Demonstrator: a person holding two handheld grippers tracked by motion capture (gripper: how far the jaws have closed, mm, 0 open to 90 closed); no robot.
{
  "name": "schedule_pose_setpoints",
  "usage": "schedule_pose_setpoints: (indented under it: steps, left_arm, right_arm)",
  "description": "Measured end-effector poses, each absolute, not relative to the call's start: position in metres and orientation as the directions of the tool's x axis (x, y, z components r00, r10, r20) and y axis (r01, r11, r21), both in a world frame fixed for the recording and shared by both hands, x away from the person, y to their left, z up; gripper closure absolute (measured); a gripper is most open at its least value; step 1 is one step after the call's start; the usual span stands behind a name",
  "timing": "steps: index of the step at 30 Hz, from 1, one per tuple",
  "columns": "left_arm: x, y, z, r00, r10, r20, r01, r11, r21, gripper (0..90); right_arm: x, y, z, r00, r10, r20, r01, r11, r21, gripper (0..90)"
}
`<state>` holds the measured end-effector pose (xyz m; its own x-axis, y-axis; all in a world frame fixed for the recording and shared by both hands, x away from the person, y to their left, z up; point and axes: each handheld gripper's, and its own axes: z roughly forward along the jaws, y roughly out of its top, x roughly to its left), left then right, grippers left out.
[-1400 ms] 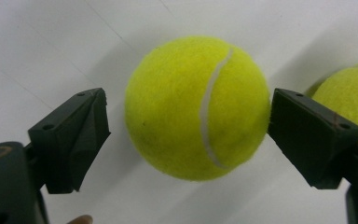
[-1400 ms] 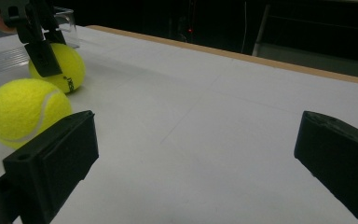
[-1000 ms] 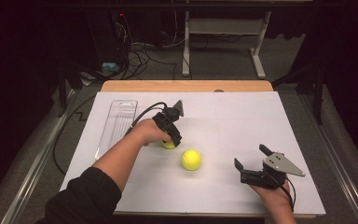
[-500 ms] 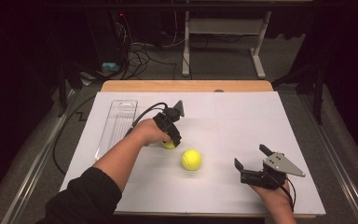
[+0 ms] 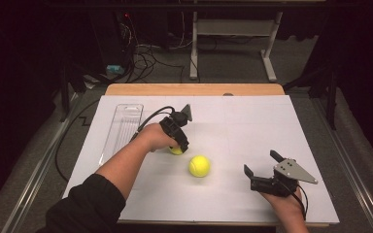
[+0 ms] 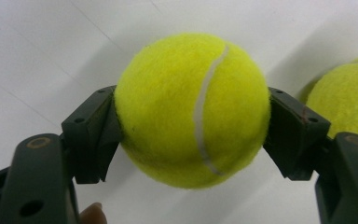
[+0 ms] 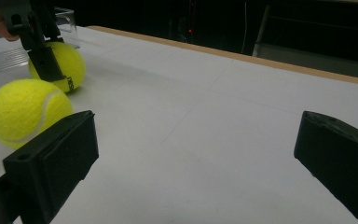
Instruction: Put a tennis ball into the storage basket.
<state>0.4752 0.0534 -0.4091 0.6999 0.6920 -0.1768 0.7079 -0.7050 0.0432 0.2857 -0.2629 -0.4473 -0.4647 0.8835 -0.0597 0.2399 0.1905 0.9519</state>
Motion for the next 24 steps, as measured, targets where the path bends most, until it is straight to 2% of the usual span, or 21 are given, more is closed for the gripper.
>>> schedule_pose_setpoints:
  steps: [24]
  left_arm:
    - [0.469,0.071,-0.39,0.695,0.701,-0.158,0.715,-0.698,0.049,27.1]
  right_arm:
    - [0.286,-0.262,-0.448,-0.466,0.883,-0.065,0.24,0.196,0.951,0.0]
